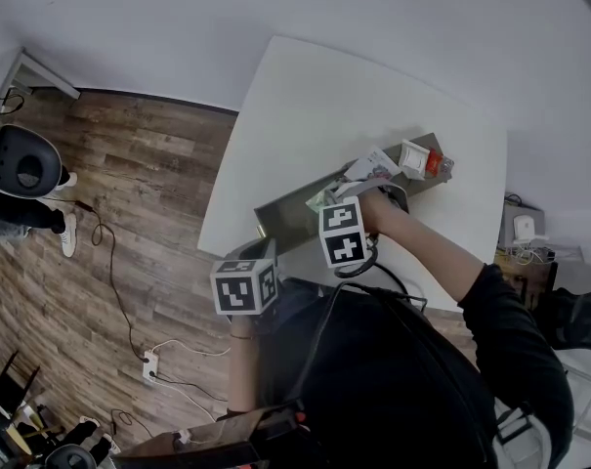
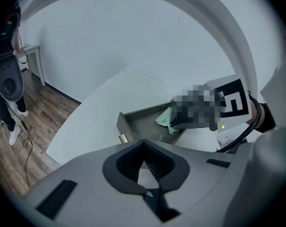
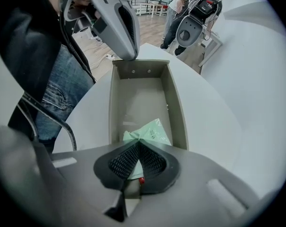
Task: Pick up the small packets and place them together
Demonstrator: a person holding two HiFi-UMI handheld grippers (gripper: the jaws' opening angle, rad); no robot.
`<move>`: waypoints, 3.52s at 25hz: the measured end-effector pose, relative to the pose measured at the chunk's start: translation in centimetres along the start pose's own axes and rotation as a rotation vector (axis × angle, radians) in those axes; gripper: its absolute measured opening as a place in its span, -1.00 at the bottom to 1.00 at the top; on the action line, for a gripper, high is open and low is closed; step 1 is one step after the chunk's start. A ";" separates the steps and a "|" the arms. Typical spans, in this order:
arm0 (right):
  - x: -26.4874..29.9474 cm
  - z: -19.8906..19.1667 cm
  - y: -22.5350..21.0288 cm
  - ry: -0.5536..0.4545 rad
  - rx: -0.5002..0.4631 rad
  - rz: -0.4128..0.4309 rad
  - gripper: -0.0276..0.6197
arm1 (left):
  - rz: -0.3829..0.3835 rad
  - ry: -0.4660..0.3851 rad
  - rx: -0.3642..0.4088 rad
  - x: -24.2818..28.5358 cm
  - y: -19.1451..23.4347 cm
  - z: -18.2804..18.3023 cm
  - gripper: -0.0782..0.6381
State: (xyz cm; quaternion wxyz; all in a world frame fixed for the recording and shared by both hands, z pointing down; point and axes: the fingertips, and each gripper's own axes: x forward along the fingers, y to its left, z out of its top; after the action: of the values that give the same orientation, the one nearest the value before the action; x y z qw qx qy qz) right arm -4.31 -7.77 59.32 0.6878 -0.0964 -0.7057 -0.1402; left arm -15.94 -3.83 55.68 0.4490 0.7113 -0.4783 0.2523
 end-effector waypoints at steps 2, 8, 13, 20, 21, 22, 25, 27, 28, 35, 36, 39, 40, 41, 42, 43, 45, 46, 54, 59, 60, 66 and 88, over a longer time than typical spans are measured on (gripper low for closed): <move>-0.6 0.2 -0.3 -0.019 0.006 -0.017 -0.91 | 0.001 0.000 -0.001 0.0 0.1 0.0 -0.78; -2.7 1.5 -0.6 -0.105 0.022 -0.082 -0.91 | 0.001 0.000 0.002 0.0 -0.2 -0.2 -0.78; -5.5 2.5 -1.5 -0.193 0.061 -0.159 -0.91 | 0.004 0.005 0.010 0.1 -0.1 -0.1 -0.78; -10.4 -0.5 -3.9 -0.262 0.214 -0.314 -0.91 | 0.009 0.014 0.025 0.1 -0.1 -0.1 -0.78; -10.9 -1.5 -4.2 -0.258 0.242 -0.333 -0.91 | 0.010 0.015 0.028 0.1 0.0 -0.1 -0.78; -11.4 -2.6 -4.4 -0.252 0.272 -0.350 -0.91 | 0.011 0.016 0.030 0.1 0.0 -0.1 -0.78; -12.1 -6.3 -4.6 -0.230 0.371 -0.386 -0.91 | 0.014 0.023 0.036 0.1 -0.1 -0.2 -0.78; -12.4 -8.7 -4.5 -0.220 0.436 -0.404 -0.91 | 0.013 0.026 0.037 0.2 -0.2 -0.2 -0.78; -12.4 -9.8 -4.5 -0.215 0.465 -0.410 -0.91 | 0.013 0.027 0.036 0.2 -0.2 -0.2 -0.78; -11.3 -13.6 -2.6 -0.210 0.595 -0.381 -0.91 | 0.016 0.032 0.035 0.2 -0.1 0.0 -0.78; -11.0 -13.6 -2.3 -0.217 0.604 -0.372 -0.91 | 0.016 0.031 0.034 0.2 -0.2 0.0 -0.78; -10.0 -13.8 -1.5 -0.217 0.615 -0.353 -0.91 | 0.014 0.030 0.032 0.2 -0.2 0.0 -0.78; -9.6 -13.8 -1.3 -0.215 0.617 -0.347 -0.91 | 0.014 0.030 0.032 0.2 -0.2 0.0 -0.78; -9.3 -13.8 -1.1 -0.217 0.620 -0.341 -0.91 | 0.014 0.030 0.032 0.2 -0.2 0.0 -0.78; -9.0 -13.8 -1.0 -0.219 0.621 -0.336 -0.91 | 0.014 0.030 0.032 0.2 -0.2 0.0 -0.78; -8.7 -13.8 -1.0 -0.219 0.620 -0.333 -0.91 | 0.015 0.030 0.032 0.2 -0.2 0.0 -0.78; -8.1 -13.8 -0.9 -0.215 0.618 -0.327 -0.91 | 0.015 0.029 0.031 0.2 -0.2 -0.1 -0.78; -7.9 -13.8 -0.9 -0.214 0.618 -0.323 -0.91 | 0.015 0.029 0.030 0.2 -0.2 -0.1 -0.78; -6.9 -14.1 -1.3 -0.203 0.606 -0.322 -0.90 | 0.014 0.026 0.030 0.2 -0.2 0.0 -0.78; -6.7 -14.1 -1.6 -0.218 0.608 -0.323 -0.88 | 0.011 0.026 0.026 0.3 0.0 0.0 -0.78; -6.6 -14.1 -1.7 -0.218 0.607 -0.323 -0.88 | 0.010 0.026 0.027 0.4 0.0 0.0 -0.78; -6.7 -14.1 -1.8 -0.223 0.607 -0.344 -0.84 | 0.010 0.027 0.029 0.3 -0.1 -0.1 -0.78; -10.4 -15.6 -2.2 -0.310 0.682 -0.478 -0.68 | 0.010 0.064 0.078 0.3 -1.3 0.0 -0.78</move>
State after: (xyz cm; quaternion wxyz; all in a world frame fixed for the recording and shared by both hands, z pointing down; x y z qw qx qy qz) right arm 10.07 -14.46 49.04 0.5146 0.2819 -0.8088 -0.0383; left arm -14.64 -3.73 55.38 0.4348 0.7175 -0.4571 0.2954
